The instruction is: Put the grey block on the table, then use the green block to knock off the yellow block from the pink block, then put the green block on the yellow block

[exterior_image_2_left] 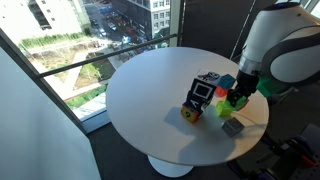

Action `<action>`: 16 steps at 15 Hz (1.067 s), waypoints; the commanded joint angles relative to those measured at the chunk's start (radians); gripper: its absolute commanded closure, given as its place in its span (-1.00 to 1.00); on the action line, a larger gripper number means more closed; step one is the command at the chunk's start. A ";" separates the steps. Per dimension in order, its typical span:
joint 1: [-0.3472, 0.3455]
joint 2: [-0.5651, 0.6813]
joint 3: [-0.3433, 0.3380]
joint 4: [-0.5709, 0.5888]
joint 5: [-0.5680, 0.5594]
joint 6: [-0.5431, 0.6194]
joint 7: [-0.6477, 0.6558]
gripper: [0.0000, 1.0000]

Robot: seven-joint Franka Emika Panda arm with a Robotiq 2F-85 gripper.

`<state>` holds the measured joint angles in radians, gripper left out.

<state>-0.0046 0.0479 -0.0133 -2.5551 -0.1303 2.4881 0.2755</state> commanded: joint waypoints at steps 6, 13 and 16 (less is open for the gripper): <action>0.008 0.089 -0.014 0.072 0.004 0.029 0.059 0.35; 0.012 0.115 -0.019 0.091 0.026 0.053 0.069 0.35; 0.012 0.110 -0.019 0.086 0.045 0.059 0.074 0.35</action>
<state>-0.0042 0.1559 -0.0222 -2.4790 -0.1079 2.5352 0.3273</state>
